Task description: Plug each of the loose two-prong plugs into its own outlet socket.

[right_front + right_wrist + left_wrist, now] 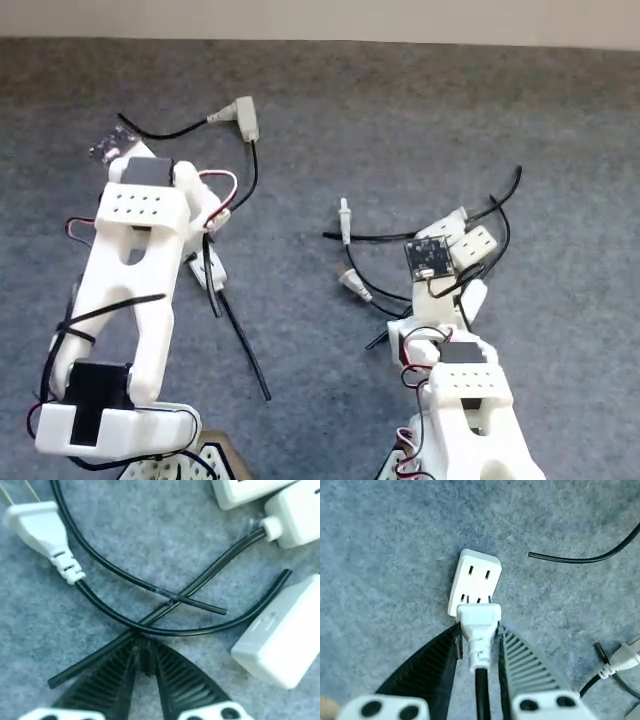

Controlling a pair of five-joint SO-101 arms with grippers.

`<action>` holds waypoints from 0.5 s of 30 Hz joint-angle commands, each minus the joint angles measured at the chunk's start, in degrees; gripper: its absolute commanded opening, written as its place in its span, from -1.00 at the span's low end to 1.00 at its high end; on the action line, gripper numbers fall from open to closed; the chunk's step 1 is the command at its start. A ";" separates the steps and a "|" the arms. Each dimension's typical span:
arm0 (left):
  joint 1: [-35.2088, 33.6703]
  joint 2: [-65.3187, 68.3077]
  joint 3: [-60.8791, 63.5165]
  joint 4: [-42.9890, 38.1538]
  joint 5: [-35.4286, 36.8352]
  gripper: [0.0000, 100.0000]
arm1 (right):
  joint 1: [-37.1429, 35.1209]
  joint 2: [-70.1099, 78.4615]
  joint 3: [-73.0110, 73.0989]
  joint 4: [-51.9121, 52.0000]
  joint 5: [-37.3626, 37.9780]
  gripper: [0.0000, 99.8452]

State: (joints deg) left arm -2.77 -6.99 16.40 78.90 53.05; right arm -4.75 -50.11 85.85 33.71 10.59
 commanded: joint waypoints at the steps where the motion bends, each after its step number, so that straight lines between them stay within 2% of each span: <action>1: -0.48 -0.22 1.71 -4.22 -0.70 -0.99 | -1.45 -0.66 0.04 -1.54 -0.09 -0.99; 5: -0.66 0.75 1.89 -4.48 -4.66 -0.99 | -1.54 -0.66 0.04 -1.54 -0.09 -0.99; 12: -5.14 11.47 -2.59 -3.78 -2.55 -0.99 | -1.54 -0.66 0.04 -1.54 -0.09 -0.99; 15: -5.32 14.46 -6.64 -0.26 -2.37 -0.99 | -1.54 -0.66 0.04 -1.54 -0.09 -0.99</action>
State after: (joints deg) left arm -7.25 4.35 14.73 75.30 50.24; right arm -5.19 -50.20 86.02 33.45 10.59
